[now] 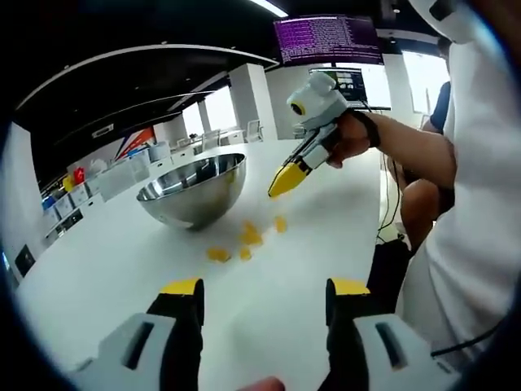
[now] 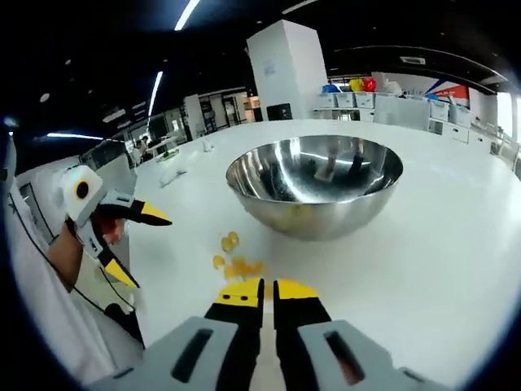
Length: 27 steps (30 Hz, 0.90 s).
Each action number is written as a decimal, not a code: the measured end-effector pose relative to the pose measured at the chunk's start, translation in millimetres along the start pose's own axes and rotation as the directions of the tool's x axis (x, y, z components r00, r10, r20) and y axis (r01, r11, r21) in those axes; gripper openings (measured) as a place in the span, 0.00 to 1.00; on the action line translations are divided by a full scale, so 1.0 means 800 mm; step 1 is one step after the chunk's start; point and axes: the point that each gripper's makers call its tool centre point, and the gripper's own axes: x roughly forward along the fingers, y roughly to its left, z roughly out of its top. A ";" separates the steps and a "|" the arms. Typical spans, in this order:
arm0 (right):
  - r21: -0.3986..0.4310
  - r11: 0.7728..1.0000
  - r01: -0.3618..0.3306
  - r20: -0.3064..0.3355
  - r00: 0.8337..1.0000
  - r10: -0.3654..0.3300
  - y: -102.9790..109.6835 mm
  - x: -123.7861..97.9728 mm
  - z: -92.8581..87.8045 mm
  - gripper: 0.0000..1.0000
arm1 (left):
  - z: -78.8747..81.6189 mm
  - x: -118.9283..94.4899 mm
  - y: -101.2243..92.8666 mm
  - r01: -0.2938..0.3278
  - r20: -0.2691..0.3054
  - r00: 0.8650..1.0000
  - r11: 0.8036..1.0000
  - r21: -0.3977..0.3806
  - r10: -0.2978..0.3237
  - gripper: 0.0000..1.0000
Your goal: Pick up the QQ candy scattered on the table and place it into the stainless steel bowl on the table
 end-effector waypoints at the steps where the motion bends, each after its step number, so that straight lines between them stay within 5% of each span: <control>1: -0.011 1.000 0.007 0.023 1.000 -0.007 -0.001 -0.009 0.010 0.06 | 0.000 0.000 0.000 0.000 0.001 1.000 1.000 -0.001 0.000 0.60; 13: -0.091 0.994 0.062 0.197 0.979 -0.043 -0.011 -0.063 0.095 0.06 | 0.004 0.007 -0.004 0.021 0.006 1.000 1.000 0.009 -0.021 0.60; 17: -0.085 0.995 0.051 0.284 0.958 -0.025 -0.017 -0.062 0.138 0.06 | 0.005 0.009 -0.006 0.026 0.009 1.000 1.000 0.008 -0.027 0.60; 23: -0.048 0.999 0.017 0.369 0.929 0.002 -0.032 -0.041 0.171 0.06 | 0.010 0.010 -0.009 0.040 0.014 0.999 0.999 0.021 -0.040 0.60; 27: -0.069 0.996 0.063 0.365 0.930 -0.034 -0.052 -0.020 0.178 0.06 | 0.008 0.009 -0.008 0.042 0.008 0.999 0.999 0.024 -0.042 0.60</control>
